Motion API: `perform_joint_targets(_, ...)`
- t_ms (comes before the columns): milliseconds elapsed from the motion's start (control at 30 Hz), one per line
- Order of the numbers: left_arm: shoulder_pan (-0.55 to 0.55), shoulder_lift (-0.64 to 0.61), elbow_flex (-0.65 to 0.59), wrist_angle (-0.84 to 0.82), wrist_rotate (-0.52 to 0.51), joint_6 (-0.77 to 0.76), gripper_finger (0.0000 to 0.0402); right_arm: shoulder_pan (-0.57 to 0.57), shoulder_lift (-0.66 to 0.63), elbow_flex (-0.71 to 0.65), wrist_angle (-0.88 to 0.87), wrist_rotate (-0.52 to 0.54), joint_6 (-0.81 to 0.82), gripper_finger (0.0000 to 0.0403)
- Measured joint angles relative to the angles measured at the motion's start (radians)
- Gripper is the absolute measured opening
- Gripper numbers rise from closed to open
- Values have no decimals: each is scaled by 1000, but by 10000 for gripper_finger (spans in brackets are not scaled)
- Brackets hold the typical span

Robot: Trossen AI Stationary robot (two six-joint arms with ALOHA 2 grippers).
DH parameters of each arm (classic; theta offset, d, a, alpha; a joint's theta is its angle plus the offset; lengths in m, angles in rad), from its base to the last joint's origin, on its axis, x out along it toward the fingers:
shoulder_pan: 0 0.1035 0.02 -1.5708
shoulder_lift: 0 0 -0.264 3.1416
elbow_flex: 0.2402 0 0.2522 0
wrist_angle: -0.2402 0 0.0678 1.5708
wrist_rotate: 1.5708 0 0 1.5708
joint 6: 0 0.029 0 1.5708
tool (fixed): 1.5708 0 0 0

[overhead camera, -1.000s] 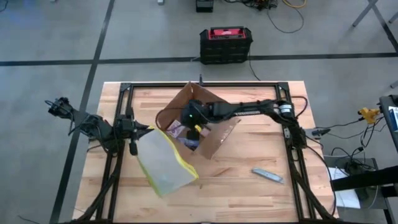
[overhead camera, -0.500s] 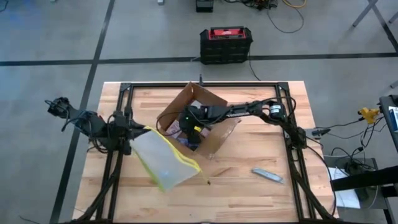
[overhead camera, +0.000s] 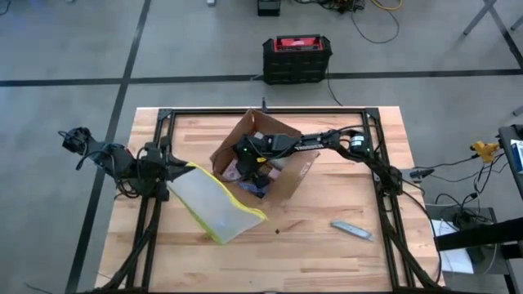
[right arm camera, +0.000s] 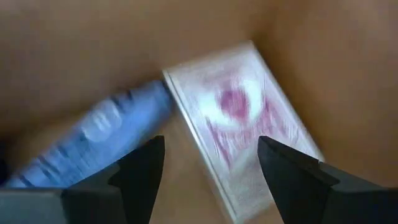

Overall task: Unpack boxes
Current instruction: Put the playing cards into the transparent zip bag

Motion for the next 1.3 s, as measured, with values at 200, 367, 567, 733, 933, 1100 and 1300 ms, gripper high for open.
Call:
perform_joint_targets(200,0,-3,0,-2,-27,-15,0,-11,-18,4,-140,74,9,229)
perform_joint_targets(367,1,-19,0,-2,-55,-9,0,-8,-90,16,-291,90,-42,219)
perform_joint_targets(567,1,-36,0,-6,-76,-8,0,-34,-103,21,-235,43,-134,226)
perform_joint_targets(733,1,-38,0,-8,-77,-8,0,-69,-62,21,-227,-16,-181,264)
perform_joint_targets(933,1,-38,0,-7,-100,-11,0,-80,-50,21,-233,-27,-142,331)
perform_joint_targets(1100,1,-38,0,-7,-108,-19,0,-80,-51,21,-273,-31,-170,361)
perform_joint_targets(1300,1,-42,0,-7,-134,-18,0,-78,-54,96,-348,-33,-106,364)
